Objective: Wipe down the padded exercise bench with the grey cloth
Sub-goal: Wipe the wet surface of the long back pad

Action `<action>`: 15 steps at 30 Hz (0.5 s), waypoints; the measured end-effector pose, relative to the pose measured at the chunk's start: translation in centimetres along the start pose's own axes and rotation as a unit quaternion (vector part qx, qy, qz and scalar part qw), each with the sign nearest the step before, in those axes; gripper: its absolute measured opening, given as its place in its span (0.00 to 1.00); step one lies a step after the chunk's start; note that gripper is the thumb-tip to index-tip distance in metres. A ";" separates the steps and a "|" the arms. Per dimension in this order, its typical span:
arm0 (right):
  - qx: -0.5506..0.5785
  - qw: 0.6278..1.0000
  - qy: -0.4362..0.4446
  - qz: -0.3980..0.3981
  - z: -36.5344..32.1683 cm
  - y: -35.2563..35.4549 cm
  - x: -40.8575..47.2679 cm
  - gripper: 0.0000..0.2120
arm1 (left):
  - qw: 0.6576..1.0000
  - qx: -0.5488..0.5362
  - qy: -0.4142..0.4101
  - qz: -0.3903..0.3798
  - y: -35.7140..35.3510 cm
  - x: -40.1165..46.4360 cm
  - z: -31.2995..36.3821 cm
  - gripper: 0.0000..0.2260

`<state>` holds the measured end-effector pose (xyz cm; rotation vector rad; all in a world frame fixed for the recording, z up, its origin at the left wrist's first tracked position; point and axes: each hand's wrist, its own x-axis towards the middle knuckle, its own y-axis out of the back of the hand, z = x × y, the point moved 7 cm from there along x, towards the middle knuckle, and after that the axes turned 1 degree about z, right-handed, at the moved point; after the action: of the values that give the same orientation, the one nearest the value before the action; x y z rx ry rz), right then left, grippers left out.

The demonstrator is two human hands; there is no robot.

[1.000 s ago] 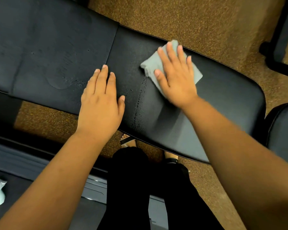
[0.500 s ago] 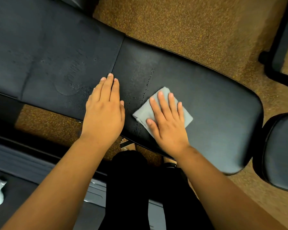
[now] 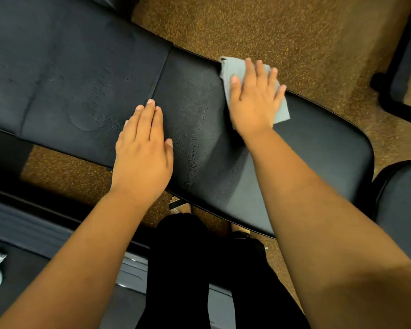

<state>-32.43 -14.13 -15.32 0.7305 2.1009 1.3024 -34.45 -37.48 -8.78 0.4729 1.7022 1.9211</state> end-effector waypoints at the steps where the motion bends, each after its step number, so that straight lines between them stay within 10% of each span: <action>1: -0.002 1.000 0.024 -0.005 -1.0 -0.1 0.0 0.27 | 1.000 0.004 0.002 0.002 0.0 0.0 0.0 0.25; 7: 0.007 0.992 0.122 -0.015 0.4 0.5 -0.9 0.27 | 1.000 0.019 0.010 0.006 -0.1 0.0 0.4 0.26; 15: 0.016 0.999 0.039 -0.007 12.1 2.1 -1.8 0.27 | 0.999 0.012 0.039 0.023 0.0 0.3 0.9 0.27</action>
<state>-22.39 -7.27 -17.60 0.6867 2.1895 1.3131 -34.20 -36.57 -8.73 0.4547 1.7806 1.9768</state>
